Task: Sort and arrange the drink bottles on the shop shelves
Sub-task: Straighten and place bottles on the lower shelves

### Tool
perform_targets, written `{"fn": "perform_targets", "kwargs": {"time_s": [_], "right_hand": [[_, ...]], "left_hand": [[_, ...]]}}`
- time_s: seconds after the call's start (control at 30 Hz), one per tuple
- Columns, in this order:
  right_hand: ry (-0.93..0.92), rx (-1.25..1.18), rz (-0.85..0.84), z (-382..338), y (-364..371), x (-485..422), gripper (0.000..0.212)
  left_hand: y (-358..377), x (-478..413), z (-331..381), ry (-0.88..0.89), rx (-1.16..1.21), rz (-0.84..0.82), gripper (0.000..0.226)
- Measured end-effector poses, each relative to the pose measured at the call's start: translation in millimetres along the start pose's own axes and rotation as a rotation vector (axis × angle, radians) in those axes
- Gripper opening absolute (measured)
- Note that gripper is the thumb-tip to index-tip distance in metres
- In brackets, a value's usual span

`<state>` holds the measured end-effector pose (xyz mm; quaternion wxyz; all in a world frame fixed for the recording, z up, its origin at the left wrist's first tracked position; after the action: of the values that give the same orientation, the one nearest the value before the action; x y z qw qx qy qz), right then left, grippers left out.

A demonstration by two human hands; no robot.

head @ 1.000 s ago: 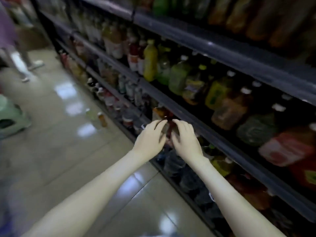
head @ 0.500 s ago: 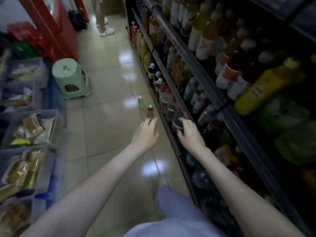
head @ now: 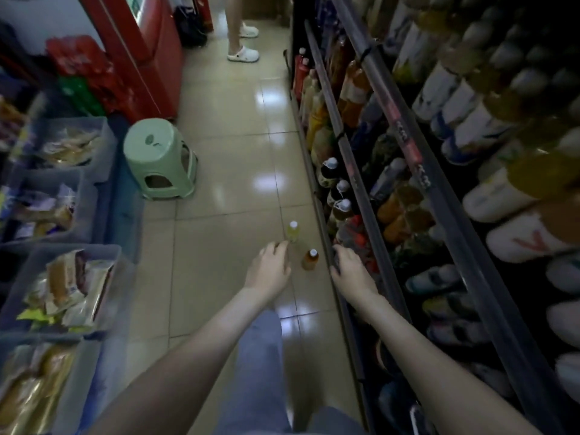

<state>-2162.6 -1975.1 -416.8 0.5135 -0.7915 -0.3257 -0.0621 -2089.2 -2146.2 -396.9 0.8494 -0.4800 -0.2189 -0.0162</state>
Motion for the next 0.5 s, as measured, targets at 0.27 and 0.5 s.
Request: {"fn": "perform_targets", "kwargs": {"time_s": [0.27, 0.5], "right_hand": [[0.163, -0.007, -0.082, 25, 27, -165, 0.045], [0.194, 0.076, -0.191, 95, 96, -296, 0.037]], "left_hand": [[-11, -180, -61, -0.019, -0.024, -0.094, 0.048], [61, -299, -102, -0.051, 0.077, -0.11, 0.053]]}}
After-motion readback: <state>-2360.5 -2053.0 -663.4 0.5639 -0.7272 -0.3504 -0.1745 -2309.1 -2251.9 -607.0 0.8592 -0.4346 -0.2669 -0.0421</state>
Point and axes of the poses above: each hand's wrist, its own x-axis away from the middle knuckle, its own y-axis out of the palm, z = x × y, the point moved 4 cm from there along -x, towards the middle knuckle, and after that the axes turned 6 degrees about -z, right-handed, at the moved point
